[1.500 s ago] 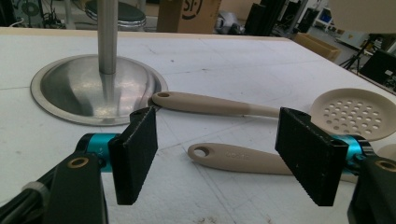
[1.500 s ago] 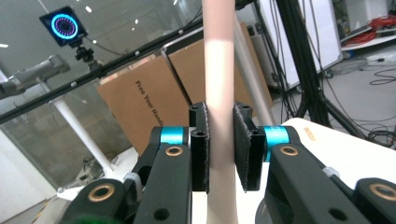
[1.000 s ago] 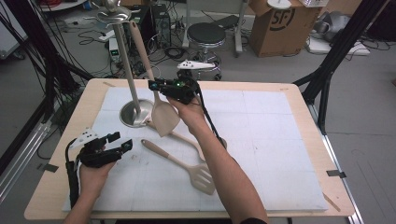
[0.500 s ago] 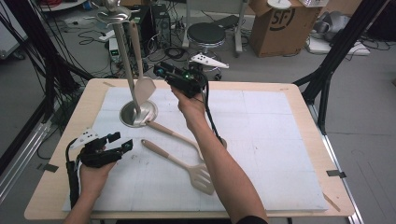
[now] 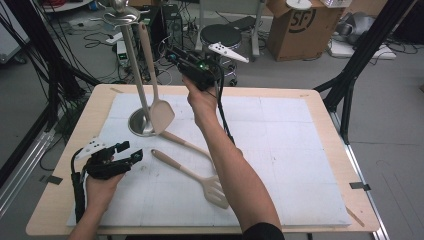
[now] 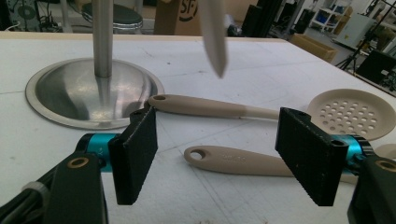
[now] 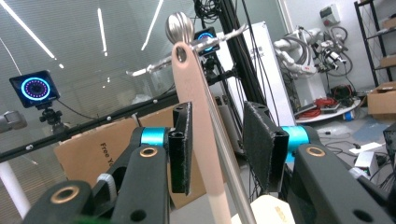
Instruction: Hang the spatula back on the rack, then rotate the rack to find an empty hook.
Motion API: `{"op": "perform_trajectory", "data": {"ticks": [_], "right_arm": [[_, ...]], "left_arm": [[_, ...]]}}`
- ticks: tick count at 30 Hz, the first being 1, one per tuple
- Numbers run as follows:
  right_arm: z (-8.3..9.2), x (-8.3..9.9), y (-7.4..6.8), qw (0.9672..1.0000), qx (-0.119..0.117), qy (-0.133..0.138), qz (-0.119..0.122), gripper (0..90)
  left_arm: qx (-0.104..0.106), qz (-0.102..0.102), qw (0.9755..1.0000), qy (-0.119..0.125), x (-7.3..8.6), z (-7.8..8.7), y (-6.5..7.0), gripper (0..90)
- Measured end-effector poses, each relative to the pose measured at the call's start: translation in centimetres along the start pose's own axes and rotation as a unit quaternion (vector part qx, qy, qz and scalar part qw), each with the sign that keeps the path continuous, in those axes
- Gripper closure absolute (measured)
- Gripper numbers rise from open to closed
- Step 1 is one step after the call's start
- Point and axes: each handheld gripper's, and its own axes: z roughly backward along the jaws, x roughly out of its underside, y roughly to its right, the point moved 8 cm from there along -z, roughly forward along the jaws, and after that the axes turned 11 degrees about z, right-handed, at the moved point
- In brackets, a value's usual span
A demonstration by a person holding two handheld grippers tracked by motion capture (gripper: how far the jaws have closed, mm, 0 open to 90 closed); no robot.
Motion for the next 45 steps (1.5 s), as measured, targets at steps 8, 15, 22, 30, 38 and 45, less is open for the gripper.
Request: {"op": "perform_trajectory", "data": {"ticks": [8,15,22,30,38,45], "right_arm": [[-1.7,-1.7,-0.9,0.9998,-0.014,0.013,0.001,63.6],[-3.5,-2.7,-0.1,0.9997,0.001,0.024,-0.008,77.0],[-5.4,-2.6,0.6,0.9997,0.010,0.020,-0.011,90.0],[-6.8,-1.3,0.5,0.9999,0.013,-0.008,-0.003,90.0],[-7.0,-0.9,-1.4,0.9999,-0.002,-0.015,0.007,90.0],[-7.7,-0.6,-3.5,0.9994,-0.018,-0.018,0.021,90.0]], "left_arm": [[0.003,-0.001,1.0000,0.001,-0.1,0.0,0.2,30.1],[0.007,0.000,1.0000,0.001,0.0,-0.1,0.3,30.2],[0.009,0.002,1.0000,0.003,-0.1,-0.1,0.4,30.1],[0.010,-0.001,0.9999,0.002,-0.1,-0.1,0.4,30.1],[0.011,-0.001,0.9999,0.001,0.0,-0.2,0.5,30.2],[0.012,-0.002,0.9999,-0.002,0.0,-0.2,0.6,30.2]]}}
